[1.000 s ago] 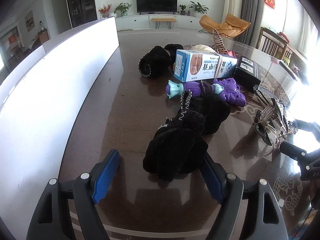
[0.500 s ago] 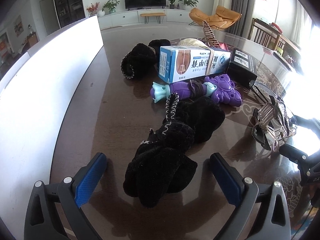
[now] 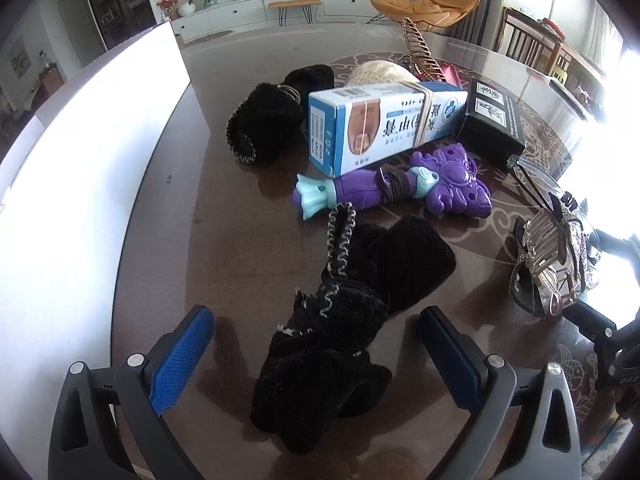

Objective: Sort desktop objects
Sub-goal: 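Lower the left tool onto the black knit glove and close on it, then close the right tool on the clear eyeglasses while the left tool lifts the glove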

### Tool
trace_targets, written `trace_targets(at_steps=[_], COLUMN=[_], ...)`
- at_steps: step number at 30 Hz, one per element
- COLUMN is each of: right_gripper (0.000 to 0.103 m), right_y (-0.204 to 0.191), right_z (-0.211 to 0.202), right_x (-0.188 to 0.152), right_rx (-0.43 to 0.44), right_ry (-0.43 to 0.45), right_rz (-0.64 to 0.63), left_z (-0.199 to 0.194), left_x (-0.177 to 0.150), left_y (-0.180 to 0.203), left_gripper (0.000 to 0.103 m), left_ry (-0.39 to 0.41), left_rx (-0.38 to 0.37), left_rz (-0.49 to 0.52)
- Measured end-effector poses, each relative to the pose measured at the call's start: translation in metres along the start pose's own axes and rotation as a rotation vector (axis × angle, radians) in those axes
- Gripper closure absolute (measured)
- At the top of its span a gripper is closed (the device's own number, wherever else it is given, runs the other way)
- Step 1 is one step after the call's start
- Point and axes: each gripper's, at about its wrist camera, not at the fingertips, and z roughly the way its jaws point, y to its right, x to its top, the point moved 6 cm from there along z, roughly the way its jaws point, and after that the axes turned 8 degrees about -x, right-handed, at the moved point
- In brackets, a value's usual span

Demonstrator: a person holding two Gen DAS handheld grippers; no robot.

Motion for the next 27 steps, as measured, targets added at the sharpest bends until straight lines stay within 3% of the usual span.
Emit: trace_targets(at_steps=[1,3,5,8,12,14,17,18,19,21,22,27], right_gripper=[0.0,0.0,0.0,0.0,0.001,0.021,0.034,0.035,0.042,0.077,0.085,0.088], right_y=[0.001,0.002,0.009,0.026,0.026,0.022,0.011,0.008,0.005,0.001,0.0,0.018], right_z=[0.0,-0.009,-0.032,-0.048,-0.008,0.011,0.034,0.036,0.035,0.03,0.025,-0.012], right_x=[-0.001,-0.002,0.003,0.024,0.046,0.049,0.054,0.057,0.058,0.059,0.058,0.057], right_rx=[0.003,0.051,0.045,-0.021,0.092,0.135,0.151,0.144,0.153,0.179,0.178,0.109], right_ry=[-0.003,-0.023,0.027,0.075,-0.062,-0.122,-0.187,-0.175,-0.173,-0.183,-0.18,-0.143], right_rz=[0.001,-0.008,-0.053,-0.125,-0.18,-0.202,-0.223,-0.238,-0.247,-0.242,-0.242,-0.196], left_z=[-0.002,-0.002,-0.006,-0.014,-0.023,-0.029,-0.034,-0.035,-0.036,-0.036,-0.037,-0.056], left_x=[0.004,0.005,0.0,-0.014,-0.029,-0.04,-0.053,-0.055,-0.057,-0.056,-0.056,-0.051], left_y=[0.0,0.002,0.001,0.001,-0.005,-0.005,-0.008,-0.009,-0.01,-0.009,-0.007,0.004], left_gripper=[0.017,0.059,0.068,0.068,0.068,0.068,0.068,0.068,0.068,0.068,0.068,0.069], left_ry=[0.02,0.019,0.019,0.041,0.042,0.045,0.055,0.059,0.063,0.069,0.072,0.127], left_rx=[0.017,-0.033,-0.058,-0.045,-0.077,-0.078,-0.079,-0.081,-0.084,-0.092,-0.1,-0.165], left_rz=[0.021,0.026,0.016,0.021,-0.021,-0.025,-0.028,-0.03,-0.033,-0.046,-0.054,-0.079])
